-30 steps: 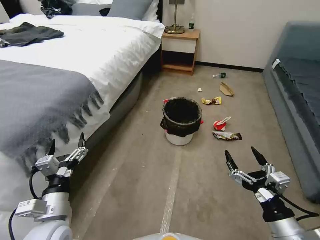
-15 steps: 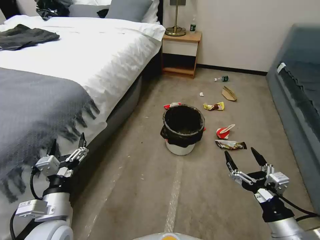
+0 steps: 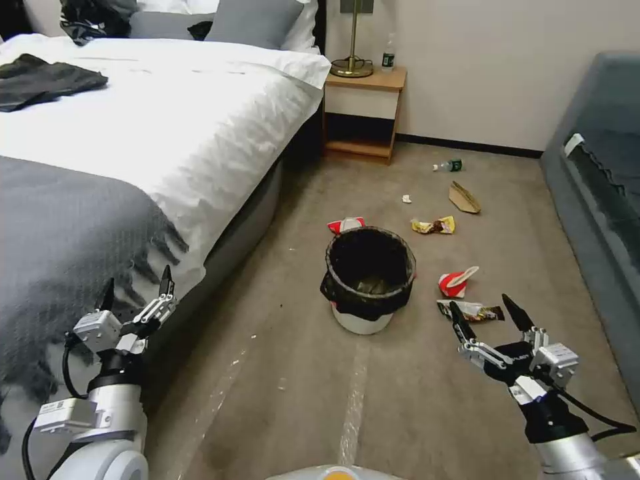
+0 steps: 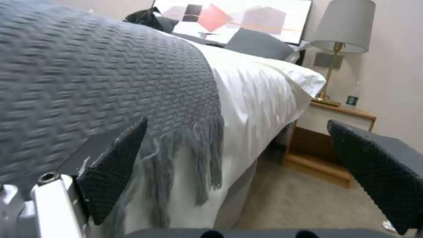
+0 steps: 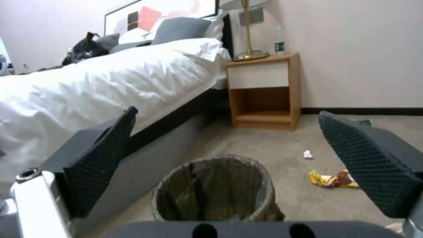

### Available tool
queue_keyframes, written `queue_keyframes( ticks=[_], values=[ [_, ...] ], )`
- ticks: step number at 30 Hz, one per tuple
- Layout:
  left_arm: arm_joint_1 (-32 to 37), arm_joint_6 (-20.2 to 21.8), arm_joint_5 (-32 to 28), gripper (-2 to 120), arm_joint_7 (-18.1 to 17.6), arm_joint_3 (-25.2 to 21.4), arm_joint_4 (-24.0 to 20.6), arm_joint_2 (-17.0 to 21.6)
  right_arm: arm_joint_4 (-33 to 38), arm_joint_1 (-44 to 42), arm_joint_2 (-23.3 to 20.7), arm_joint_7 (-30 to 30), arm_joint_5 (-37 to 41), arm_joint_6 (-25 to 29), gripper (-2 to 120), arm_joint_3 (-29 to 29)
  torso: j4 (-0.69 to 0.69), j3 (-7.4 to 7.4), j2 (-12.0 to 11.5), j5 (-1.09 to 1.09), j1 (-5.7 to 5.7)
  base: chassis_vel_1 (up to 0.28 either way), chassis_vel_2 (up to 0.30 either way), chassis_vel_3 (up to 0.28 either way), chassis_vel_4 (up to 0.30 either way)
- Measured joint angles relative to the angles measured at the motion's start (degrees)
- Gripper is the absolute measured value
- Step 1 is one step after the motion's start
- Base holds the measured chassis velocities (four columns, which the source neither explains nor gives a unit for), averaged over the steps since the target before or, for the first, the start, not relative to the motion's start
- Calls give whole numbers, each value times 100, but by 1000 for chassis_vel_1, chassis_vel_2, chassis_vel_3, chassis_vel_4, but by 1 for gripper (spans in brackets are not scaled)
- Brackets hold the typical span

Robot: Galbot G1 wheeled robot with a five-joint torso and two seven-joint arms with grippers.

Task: Pick up the trash can from the floor.

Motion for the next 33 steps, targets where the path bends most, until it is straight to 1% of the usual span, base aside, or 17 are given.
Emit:
queue_keyframes(
  ticks=[6,12,15,17,18,19,20,23,24,26,27,29,30,31,32,33],
  values=[
    [2,7,2,100,9,11,-5,16,8,-4,0,-2,53,13,100,-14,1,0,0,-1,0,-116,120,104,-110],
    [-62,100,2,100,27,46,-24,96,18,22,-1,-30,106,11,100,-44,1,1,0,0,1,-48,72,75,-63],
    [-94,195,-10,100,28,44,-109,127,4,56,-35,-39,109,-5,100,-67,0,0,0,-1,0,0,0,0,0],
    [-140,363,-67,100,23,29,-263,151,-33,130,-97,-40,132,-40,100,-107,1,0,0,1,0,0,0,0,0],
    [-140,363,-67,100,23,29,-263,151,-33,130,-97,-40,132,-40,100,-107,1,0,0,1,0,0,0,0,0],
    [-203,506,-124,100,8,25,-354,200,-64,193,-144,-41,156,-67,100,-133,2,0,0,0,0,0,0,0,0],
    [-203,506,-124,100,8,25,-354,200,-64,193,-144,-41,156,-67,100,-133,2,0,0,0,0,0,0,0,0],
    [-496,971,-491,100,-34,94,-531,516,-105,299,-201,-1,218,-87,100,-141,2,0,0,0,0,0,0,0,0],
    [-496,971,-491,100,-34,94,-531,516,-105,299,-201,-1,218,-87,100,-141,2,0,0,0,0,0,0,0,0],
    [-852,1319,-753,100,-98,122,-542,843,-151,421,-249,93,235,-87,100,-186,-1,0,0,-2,0,0,0,0,0],
    [-852,1319,-753,100,-98,122,-542,843,-151,421,-249,93,235,-87,100,-186,-1,0,0,-2,0,0,0,0,0],
    [-1131,1650,-1103,100,-150,109,-582,1227,-226,585,-314,177,238,-111,100,-320,2,0,0,-1,0,0,0,0,0],
    [-1131,1650,-1103,100,-150,109,-582,1227,-226,585,-314,177,238,-111,100,-320,2,0,0,-1,0,0,0,0,0],
    [-1259,1831,-1311,100,-193,106,-589,1452,-259,650,-336,203,238,-123,100,-385,3,0,0,0,0,0,0,0,0],
    [-1511,2104,-1637,100,-269,139,-559,1826,-286,694,-341,224,230,-125,100,-435,5,0,0,0,0,0,0,0,0],
    [-1511,2104,-1637,100,-269,139,-559,1826,-286,694,-341,224,230,-125,100,-435,5,0,0,0,0,0,0,0,0]
  ],
)
